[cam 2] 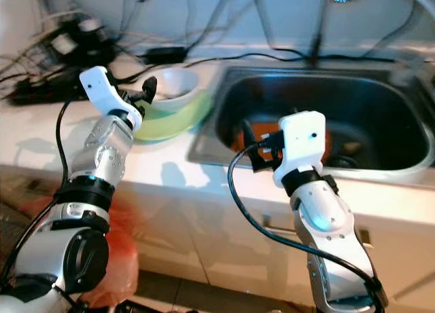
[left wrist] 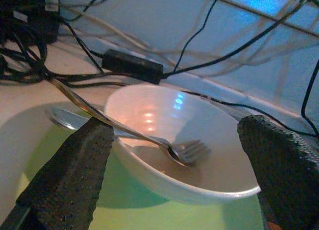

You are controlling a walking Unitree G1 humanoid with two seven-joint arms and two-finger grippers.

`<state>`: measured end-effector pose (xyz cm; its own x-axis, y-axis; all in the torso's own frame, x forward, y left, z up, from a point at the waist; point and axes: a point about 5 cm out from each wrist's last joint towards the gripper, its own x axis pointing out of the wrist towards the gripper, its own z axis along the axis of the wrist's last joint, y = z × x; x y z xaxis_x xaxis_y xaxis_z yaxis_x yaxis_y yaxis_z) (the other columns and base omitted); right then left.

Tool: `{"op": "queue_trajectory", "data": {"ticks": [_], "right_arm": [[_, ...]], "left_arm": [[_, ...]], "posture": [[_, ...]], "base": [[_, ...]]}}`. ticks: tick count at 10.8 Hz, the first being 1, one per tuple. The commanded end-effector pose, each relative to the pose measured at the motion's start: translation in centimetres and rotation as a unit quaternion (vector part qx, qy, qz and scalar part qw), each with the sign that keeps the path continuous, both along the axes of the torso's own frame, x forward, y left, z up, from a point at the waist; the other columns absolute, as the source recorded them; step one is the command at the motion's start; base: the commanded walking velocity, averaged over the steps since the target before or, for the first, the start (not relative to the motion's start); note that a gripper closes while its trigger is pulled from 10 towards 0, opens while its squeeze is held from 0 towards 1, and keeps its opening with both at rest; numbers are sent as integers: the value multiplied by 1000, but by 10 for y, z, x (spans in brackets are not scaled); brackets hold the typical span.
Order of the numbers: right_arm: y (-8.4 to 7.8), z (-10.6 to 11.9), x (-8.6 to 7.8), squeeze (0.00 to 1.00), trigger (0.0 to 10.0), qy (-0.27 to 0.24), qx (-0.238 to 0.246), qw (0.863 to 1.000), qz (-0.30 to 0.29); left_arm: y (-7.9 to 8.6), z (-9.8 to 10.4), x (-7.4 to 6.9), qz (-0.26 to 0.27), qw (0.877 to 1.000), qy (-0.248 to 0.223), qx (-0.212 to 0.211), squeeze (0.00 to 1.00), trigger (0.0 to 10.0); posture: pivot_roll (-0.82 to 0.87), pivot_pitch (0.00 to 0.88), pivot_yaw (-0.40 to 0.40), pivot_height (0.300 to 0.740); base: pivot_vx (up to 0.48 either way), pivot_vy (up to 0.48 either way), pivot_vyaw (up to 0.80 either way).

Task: Kitchen organization

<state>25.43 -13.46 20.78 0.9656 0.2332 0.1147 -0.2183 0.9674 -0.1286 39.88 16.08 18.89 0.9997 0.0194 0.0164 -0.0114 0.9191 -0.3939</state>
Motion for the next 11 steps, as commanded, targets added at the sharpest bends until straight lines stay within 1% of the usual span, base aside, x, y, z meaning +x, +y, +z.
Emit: {"op": "queue_trajectory", "data": {"ticks": [1,4,5,6,8,9,11], "right_arm": [[1,1,-3,0,10000,3,0,1000,4],[0,0,-4,0,10000,5,-2,1000,3],[-1,0,-4,0,10000,5,-3,1000,2],[-2,1,-4,0,10000,5,-3,1000,1],[-3,2,-8,0,10000,10,-6,1000,4],[-5,2,-11,0,10000,14,-8,1000,3],[-6,1,-20,0,10000,24,-8,1000,8]], "left_arm": [[11,5,2,21,1000,-5,-5,0,10000],[17,7,2,41,999,-8,-6,0,10000],[20,10,1,62,998,-12,-2,0,10000],[23,10,2,69,998,-11,-1,0,10000],[26,-3,2,83,996,13,-17,0,10000],[26,-5,2,83,996,16,-20,0,10000],[25,1,7,91,995,16,-39,0,10000]], "posture": [[-193,0,121,740],[-194,0,119,740],[-192,0,118,740],[-192,0,111,740],[-217,0,99,740],[-222,0,97,740],[-257,0,89,740]], "base": [[0,0,0],[0,0,0],[0,0,0],[0,0,0],[0,0,0],[0,0,0],[0,0,0]]}}
